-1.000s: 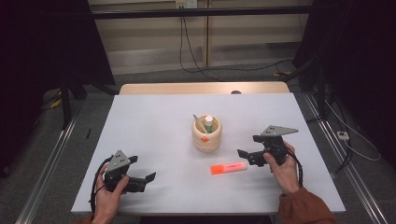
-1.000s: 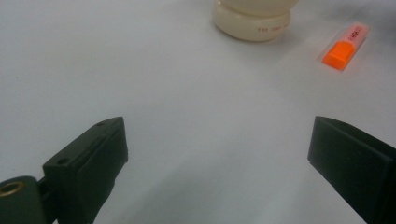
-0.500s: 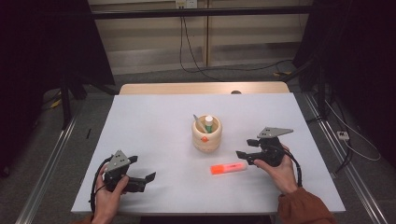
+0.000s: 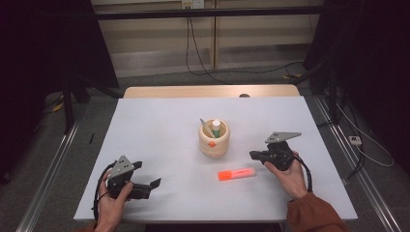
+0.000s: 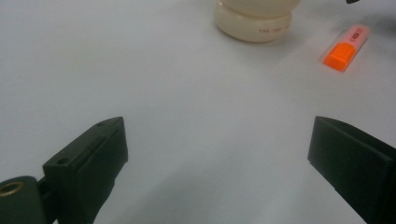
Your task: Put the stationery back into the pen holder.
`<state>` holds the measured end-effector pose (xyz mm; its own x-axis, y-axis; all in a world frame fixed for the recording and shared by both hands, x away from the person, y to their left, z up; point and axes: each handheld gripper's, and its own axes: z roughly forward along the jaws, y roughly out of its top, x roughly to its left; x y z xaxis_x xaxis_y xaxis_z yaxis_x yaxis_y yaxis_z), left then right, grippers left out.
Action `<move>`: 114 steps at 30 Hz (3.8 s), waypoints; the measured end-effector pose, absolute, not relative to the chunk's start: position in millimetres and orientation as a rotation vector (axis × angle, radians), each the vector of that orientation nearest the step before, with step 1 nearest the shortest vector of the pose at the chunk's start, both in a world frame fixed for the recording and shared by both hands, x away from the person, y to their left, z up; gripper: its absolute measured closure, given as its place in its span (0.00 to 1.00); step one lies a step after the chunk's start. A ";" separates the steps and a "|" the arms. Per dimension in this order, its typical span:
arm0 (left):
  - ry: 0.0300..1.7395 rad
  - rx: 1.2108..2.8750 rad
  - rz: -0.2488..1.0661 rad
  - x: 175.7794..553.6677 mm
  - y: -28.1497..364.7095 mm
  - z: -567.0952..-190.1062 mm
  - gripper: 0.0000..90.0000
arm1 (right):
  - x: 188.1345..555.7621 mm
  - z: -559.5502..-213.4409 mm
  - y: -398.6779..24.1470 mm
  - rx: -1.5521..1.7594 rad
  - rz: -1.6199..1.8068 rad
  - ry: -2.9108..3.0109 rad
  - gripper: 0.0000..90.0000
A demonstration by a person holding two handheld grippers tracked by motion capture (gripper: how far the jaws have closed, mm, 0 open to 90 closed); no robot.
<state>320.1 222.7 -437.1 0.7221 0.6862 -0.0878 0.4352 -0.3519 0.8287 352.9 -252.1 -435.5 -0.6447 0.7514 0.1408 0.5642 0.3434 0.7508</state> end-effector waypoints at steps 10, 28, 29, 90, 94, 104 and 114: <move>0.854 2.000 0.341 320.2 222.0 -437.8 0.05 | 355.6 -443.8 -241.5 1.138 1.063 2.492 1.00; 0.851 2.004 0.337 319.8 222.5 -437.2 0.05 | 360.3 -456.3 -240.6 1.154 1.024 2.547 1.00; 0.851 2.004 0.337 319.8 222.5 -437.2 0.05 | 360.3 -456.3 -240.6 1.154 1.024 2.547 1.00; 0.850 2.003 0.345 320.7 223.5 -436.5 0.05 | 330.8 -425.1 -244.1 1.158 1.109 2.531 0.11; 0.852 2.002 0.344 320.7 223.5 -436.8 0.05 | 326.6 -421.6 -234.6 1.084 1.121 2.560 0.12; 0.854 1.997 0.342 321.4 222.5 -438.0 0.05 | 330.1 -421.6 -218.1 1.004 1.100 2.641 0.12; 0.856 2.000 0.352 320.8 223.6 -436.9 0.05 | 342.6 -417.2 -202.3 0.949 1.087 2.683 0.12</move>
